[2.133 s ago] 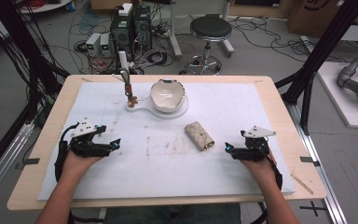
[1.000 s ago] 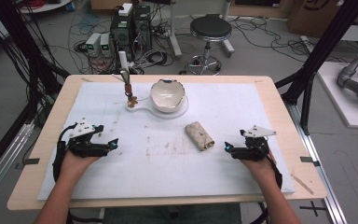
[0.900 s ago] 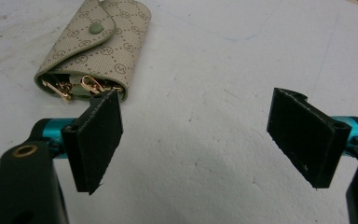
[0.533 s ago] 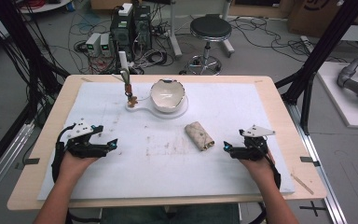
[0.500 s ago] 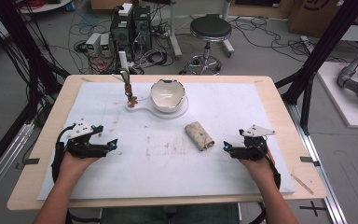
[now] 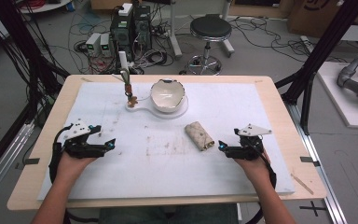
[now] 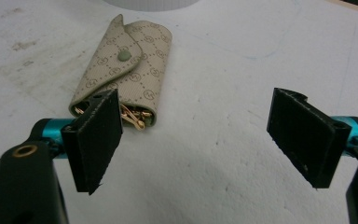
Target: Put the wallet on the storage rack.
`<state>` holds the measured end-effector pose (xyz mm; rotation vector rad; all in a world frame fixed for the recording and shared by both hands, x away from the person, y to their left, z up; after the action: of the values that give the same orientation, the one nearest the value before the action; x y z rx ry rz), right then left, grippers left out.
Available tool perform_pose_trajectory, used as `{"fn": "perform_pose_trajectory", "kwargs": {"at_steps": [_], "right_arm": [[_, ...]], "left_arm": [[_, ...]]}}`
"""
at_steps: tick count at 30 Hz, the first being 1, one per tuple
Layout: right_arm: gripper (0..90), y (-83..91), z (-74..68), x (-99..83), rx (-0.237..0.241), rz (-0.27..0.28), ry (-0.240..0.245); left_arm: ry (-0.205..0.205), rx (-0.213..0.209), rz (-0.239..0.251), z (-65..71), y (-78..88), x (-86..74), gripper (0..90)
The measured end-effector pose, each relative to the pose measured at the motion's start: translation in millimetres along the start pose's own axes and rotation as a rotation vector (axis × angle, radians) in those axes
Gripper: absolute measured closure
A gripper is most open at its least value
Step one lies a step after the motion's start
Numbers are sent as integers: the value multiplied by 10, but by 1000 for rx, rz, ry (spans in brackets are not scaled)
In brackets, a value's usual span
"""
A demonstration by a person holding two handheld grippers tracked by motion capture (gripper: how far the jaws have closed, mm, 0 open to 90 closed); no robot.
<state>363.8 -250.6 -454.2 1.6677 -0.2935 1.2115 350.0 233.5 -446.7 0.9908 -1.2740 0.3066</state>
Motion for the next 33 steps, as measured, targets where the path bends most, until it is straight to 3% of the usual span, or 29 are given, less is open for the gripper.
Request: {"fn": "perform_pose_trajectory", "kwargs": {"at_steps": [5,11,26,33], "right_arm": [[184,-64,-56,64,-7,-2,-5],[184,-150,-168,101,13,-18,23],[184,-417,-375,179,51,-65,38],[184,-546,-446,179,28,-109,-3]], "left_arm": [[11,12,-5,-28,75,-61,182],[5,33,-2,-38,114,-37,182],[6,47,-25,-39,201,-127,182],[19,67,-22,-62,291,-168,182]]}}
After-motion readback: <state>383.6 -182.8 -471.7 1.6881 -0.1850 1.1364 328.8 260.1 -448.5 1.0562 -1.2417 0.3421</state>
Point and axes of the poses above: each handheld gripper's, and its own axes: y roughly backward along the jaws, x roughly out of its top, z roughly to its right, the point moved 5 cm from there along -y, roughly forward along the jaws, and after that the axes turned 3 degrees about -y, right-handed, at the moved point
